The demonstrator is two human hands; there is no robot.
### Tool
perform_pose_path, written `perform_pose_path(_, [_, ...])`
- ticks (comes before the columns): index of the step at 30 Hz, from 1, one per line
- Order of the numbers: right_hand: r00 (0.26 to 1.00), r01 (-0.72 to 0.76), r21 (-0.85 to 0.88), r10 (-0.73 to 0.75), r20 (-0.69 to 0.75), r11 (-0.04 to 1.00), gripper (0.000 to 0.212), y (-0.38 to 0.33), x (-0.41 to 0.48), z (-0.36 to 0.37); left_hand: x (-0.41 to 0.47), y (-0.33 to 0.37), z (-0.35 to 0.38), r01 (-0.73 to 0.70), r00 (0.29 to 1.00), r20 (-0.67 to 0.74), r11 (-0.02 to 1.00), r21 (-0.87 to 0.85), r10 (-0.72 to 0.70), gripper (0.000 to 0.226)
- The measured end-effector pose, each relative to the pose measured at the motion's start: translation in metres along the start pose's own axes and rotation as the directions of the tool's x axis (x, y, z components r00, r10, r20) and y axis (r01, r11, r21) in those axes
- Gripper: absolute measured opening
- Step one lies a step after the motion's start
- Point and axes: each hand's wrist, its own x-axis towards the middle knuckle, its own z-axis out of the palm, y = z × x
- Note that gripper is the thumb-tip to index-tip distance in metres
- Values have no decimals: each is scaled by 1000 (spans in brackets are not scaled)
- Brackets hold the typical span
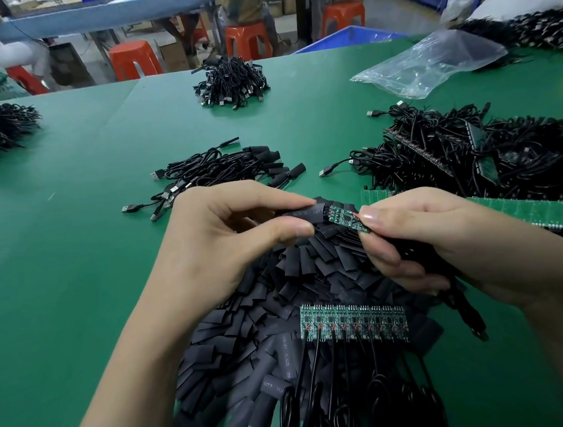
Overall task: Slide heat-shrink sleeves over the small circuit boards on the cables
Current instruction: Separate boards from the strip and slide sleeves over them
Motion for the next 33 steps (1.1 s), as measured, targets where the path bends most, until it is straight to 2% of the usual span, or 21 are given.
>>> perform_pose_path(6, [998,-61,-77,62,7,995,44,-1,0,1,0,7,-1,-147,988,86,935,323,126,20])
perform_pose_path(12, [994,-106,-136,111,26,985,45,-1,1,1,0,11,-2,-174,979,167,895,411,114,25])
perform_pose_path(15, [992,-116,-141,122,29,983,44,1,1,0,1,11,0,-144,983,165,895,422,80,24])
perform_pose_path(23, [990,-113,-101,121,76,988,45,4,1,-4,-1,11,-4,-48,970,243,948,316,-31,24])
perform_pose_path(33, [991,-111,-41,114,74,993,44,9,4,-2,0,11,-4,-108,975,220,920,378,24,22])
